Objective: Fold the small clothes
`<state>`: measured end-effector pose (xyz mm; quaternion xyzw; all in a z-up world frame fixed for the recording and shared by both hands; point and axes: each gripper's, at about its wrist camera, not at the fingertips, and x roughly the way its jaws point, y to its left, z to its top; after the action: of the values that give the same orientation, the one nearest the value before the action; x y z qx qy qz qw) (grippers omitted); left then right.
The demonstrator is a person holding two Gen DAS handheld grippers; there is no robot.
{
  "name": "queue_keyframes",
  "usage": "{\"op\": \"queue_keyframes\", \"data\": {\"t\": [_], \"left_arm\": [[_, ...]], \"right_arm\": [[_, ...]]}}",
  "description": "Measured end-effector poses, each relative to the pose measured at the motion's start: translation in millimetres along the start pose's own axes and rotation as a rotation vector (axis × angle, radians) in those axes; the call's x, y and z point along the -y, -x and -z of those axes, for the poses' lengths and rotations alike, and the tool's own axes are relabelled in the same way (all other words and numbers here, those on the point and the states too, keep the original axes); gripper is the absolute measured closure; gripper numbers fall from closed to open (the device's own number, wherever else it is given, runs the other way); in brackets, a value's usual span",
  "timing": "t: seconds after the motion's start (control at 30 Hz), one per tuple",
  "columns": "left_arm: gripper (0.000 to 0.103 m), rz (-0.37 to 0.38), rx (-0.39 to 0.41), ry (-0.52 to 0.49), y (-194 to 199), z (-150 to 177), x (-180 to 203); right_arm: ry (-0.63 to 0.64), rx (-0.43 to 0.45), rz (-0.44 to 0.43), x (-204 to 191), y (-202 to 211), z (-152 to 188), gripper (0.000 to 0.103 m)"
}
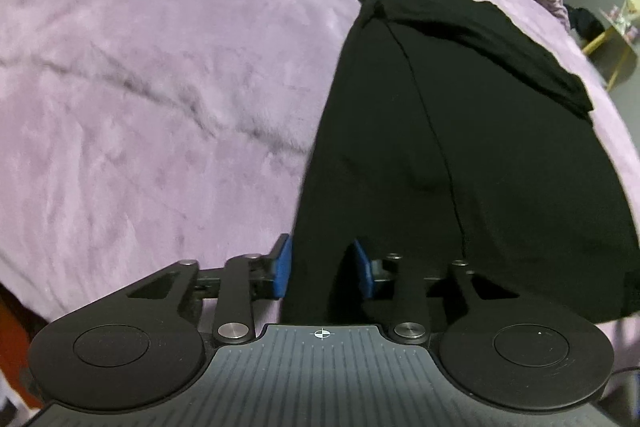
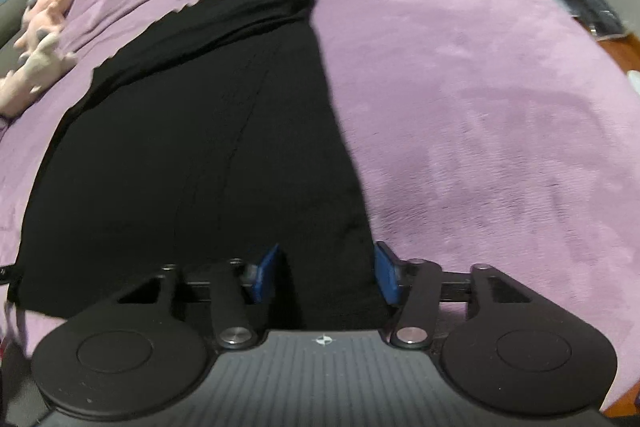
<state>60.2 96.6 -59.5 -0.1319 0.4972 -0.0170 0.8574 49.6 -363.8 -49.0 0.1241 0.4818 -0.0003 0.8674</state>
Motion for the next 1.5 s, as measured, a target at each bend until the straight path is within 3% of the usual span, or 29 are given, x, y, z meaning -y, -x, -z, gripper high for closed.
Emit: {"op": "queue_keyframes", "data": {"t": [0.03, 0.1, 0.2, 0.4, 0.6, 0.77, 0.9, 1.1, 1.23, 1.33, 1.4, 1.5], "left_arm": [[0.07, 0.014, -0.014, -0.003, 0, -1, -2], [0.084, 0.029, -0.035, -0.016, -1, -3, -3], [0.095, 0.05, -0.065, -0.042, -2, -8, -2], [0.097, 0.198, -0.029, -0.029, 15, -26, 9], [0.098, 0.34, 0.091, 0.083, 30, -75, 17], [0.098, 0.316, 0.215, 0.123, 27, -125, 29], [0.098, 0.245, 0.247, 0.169, 2, -156, 32], [0.098, 0.118, 0.244, 0.206, -49, -192, 37], [0.097, 0.054, 0.194, 0.245, -83, -205, 34], [0.096, 0.099, 0.205, 0.357, -88, -204, 20], [0.094, 0.134, 0.234, 0.412, -87, -200, 7], [0.093, 0.103, 0.23, 0.359, -84, -197, -2]], "right_arm": [[0.007, -0.004, -0.007, 0, 0, -1, 0.063], [-0.007, -0.017, -0.031, 4, -2, -4, 0.077], [-0.074, -0.041, -0.109, 18, 1, -5, 0.096], [-0.256, 0.003, -0.356, 44, 3, -17, 0.098], [-0.309, 0.111, -0.462, 41, -1, -57, 0.098], [-0.293, 0.174, -0.45, 29, -17, -98, 0.098], [-0.329, 0.2, -0.415, 28, -33, -129, 0.098], [-0.275, 0.199, -0.254, 14, -71, -172, 0.098], [-0.235, 0.207, -0.185, 10, -88, -181, 0.096], [-0.281, 0.315, -0.187, 22, -75, -172, 0.092], [-0.3, 0.328, -0.191, 31, -71, -170, 0.082], [-0.178, 0.293, -0.138, 30, -67, -162, 0.082]]}}
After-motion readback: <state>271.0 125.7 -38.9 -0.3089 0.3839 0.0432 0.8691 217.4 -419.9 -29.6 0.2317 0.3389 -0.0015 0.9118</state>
